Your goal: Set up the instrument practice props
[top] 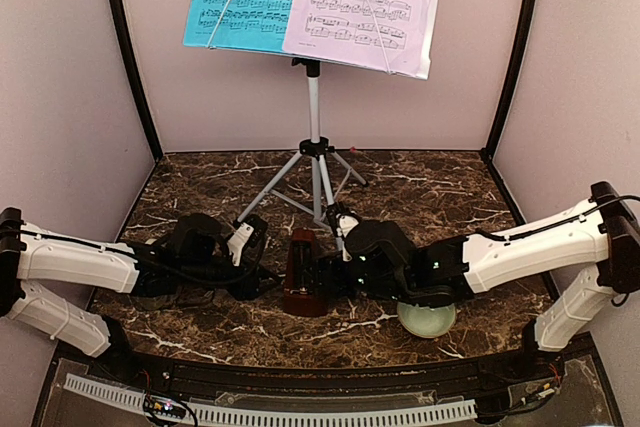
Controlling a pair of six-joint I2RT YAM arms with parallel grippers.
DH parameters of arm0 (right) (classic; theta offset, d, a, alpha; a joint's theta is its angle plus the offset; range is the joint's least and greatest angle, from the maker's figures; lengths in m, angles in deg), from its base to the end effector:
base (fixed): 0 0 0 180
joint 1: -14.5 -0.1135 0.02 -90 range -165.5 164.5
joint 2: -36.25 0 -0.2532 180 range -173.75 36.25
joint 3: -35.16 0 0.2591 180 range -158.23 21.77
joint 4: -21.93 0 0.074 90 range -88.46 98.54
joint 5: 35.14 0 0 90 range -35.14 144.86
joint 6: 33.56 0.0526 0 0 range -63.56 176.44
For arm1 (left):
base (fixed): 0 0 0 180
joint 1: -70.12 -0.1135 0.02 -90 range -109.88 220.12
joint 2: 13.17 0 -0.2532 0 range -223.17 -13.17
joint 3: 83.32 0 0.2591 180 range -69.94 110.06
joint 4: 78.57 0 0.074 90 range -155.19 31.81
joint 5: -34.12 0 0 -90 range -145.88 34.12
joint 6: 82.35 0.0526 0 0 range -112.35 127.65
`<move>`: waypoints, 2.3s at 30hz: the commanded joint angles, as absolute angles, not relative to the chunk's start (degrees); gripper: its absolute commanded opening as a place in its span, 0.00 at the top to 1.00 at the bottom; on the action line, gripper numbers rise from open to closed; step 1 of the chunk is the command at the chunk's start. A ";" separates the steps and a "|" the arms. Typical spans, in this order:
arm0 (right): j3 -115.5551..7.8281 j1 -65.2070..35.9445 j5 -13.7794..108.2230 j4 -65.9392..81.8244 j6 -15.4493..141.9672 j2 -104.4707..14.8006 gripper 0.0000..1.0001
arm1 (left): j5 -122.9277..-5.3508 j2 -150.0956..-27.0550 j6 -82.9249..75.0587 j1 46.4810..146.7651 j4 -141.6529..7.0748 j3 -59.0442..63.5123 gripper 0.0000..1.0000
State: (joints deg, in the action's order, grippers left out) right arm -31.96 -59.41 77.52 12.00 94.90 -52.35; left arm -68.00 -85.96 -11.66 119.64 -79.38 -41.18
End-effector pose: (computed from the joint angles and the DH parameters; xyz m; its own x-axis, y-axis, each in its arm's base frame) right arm 0.1191 0.3398 0.2079 -0.6079 -0.0365 -0.7932 -0.5331 0.7591 0.3736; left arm 0.1713 -0.2177 0.1609 -0.5899 0.1931 -0.7841 0.7066 0.5934 -0.3854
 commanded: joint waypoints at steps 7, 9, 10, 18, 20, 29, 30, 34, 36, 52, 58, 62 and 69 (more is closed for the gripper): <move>-35.54 -59.93 79.60 13.94 94.70 -54.63 0.21 | -67.57 -85.68 -11.21 119.96 -79.68 -41.46 0.58; -36.01 -59.73 80.09 13.30 94.80 -54.62 0.23 | -67.61 -85.81 -11.16 119.96 -79.65 -41.39 0.59; -36.21 -59.69 80.58 12.81 94.97 -54.63 0.24 | -67.57 -85.85 -11.12 119.96 -79.68 -41.43 0.59; -35.85 -58.65 81.56 12.45 96.01 -54.63 0.34 | -67.78 -85.81 -11.29 119.96 -80.35 -41.53 0.59; -35.36 -58.52 81.42 12.74 96.23 -54.63 0.36 | -67.90 -85.71 -11.43 119.96 -80.53 -41.56 0.59; -33.80 -57.93 81.65 12.95 96.79 -54.21 0.45 | -67.83 -85.94 -11.44 119.96 -80.52 -41.46 0.59; -33.70 -57.92 81.66 13.00 96.83 -54.20 0.46 | -67.83 -86.03 -11.43 119.96 -80.49 -41.43 0.59; -33.25 -57.89 81.33 12.93 96.83 -53.95 0.48 | -67.84 -86.12 -11.35 119.93 -80.48 -41.30 0.59; -32.85 -57.92 81.06 13.07 96.89 -53.70 0.48 | -67.79 -86.25 -11.35 119.96 -80.56 -41.21 0.59; -29.81 -59.75 78.07 17.47 95.43 -51.85 0.27 | -67.92 -86.65 -11.03 119.96 -80.50 -40.74 0.59; -32.38 -60.19 78.74 17.30 95.22 -53.21 0.14 | -67.58 -85.89 -11.01 119.96 -80.07 -40.86 0.59; -34.29 -60.70 80.10 16.79 95.60 -54.24 0.07 | -67.39 -85.27 -11.10 119.95 -80.29 -41.34 0.59; -37.42 -61.38 83.45 14.49 96.01 -56.57 0.04 | -67.30 -84.58 -11.04 119.96 -80.11 -41.77 0.59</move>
State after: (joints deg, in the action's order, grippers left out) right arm -35.02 -60.66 80.21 14.80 95.93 -54.82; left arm -67.71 -86.49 -11.64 119.64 -79.86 -41.18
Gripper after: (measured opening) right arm 0.966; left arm 0.410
